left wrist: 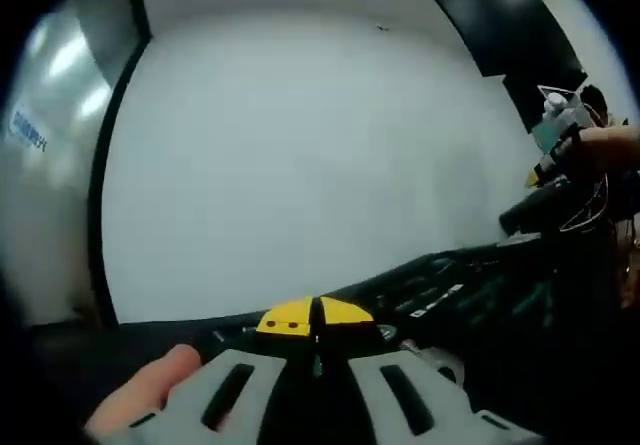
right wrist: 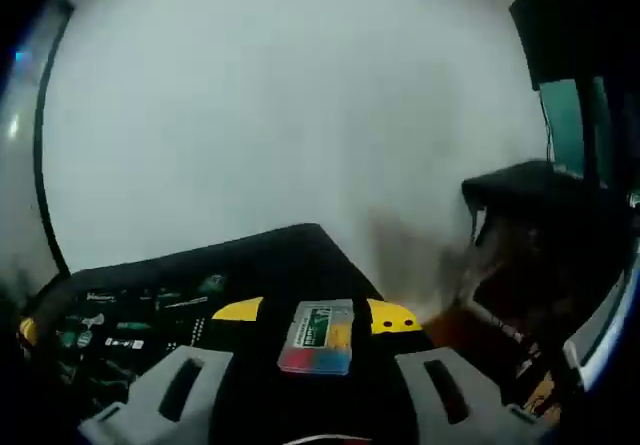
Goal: Pick up the tools and put them into their designated positions in the toolbox.
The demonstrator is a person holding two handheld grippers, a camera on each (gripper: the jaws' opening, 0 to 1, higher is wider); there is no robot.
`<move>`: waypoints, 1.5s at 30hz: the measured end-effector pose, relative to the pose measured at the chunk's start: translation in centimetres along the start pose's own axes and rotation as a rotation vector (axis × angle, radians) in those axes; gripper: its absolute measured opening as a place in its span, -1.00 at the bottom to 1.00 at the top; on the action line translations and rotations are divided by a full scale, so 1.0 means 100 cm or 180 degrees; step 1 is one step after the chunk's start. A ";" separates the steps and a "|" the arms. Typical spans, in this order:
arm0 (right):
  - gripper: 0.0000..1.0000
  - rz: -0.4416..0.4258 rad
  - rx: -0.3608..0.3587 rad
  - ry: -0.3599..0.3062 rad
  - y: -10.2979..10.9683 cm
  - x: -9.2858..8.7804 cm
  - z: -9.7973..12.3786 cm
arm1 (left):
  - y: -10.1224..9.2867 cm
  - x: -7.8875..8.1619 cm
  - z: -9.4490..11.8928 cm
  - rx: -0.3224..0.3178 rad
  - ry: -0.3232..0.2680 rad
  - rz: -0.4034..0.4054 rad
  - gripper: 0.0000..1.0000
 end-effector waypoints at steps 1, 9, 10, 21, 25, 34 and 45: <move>-0.30 -0.0036 -0.0007 0.0064 -0.002 -0.005 -0.009 | -0.004 0.001 0.002 -0.0011 0.0004 -0.0038 -0.94; 0.30 -0.0071 -0.0087 0.0560 -0.004 -0.048 -0.044 | -0.018 -0.002 0.003 -0.0087 0.0039 -0.0243 -0.94; 0.24 -0.0027 -0.0152 0.0625 -0.008 -0.049 -0.052 | -0.020 -0.002 0.003 -0.0099 0.0050 -0.0265 -0.94; 0.57 0.0046 -0.0342 0.1123 0.001 -0.083 -0.087 | 0.000 -0.002 -0.001 -0.0051 0.0020 0.0053 -0.94; 0.51 0.0237 -0.0332 0.1472 0.007 -0.112 -0.077 | -0.008 -0.007 -0.004 -0.0085 0.0055 -0.0041 -0.94; 0.14 -0.0838 0.0075 0.1147 0.006 -0.085 -0.083 | -0.011 -0.007 -0.002 -0.0114 0.0097 -0.0092 -0.94; -0.97 -0.2080 0.0952 0.1209 0.040 -0.081 -0.033 | -0.017 -0.010 -0.001 -0.0131 0.0148 -0.0146 -0.94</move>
Point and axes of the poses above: the point that each gripper's makers call its tool centre point, and the gripper's own axes: z roughly backward along the fingers, y roughly to its left, x roughly out of its top, the point moved 1 cm from there along z, roughly backward along the fingers, and after that the axes turned 10 degrees about x, right-handed, at the moved point
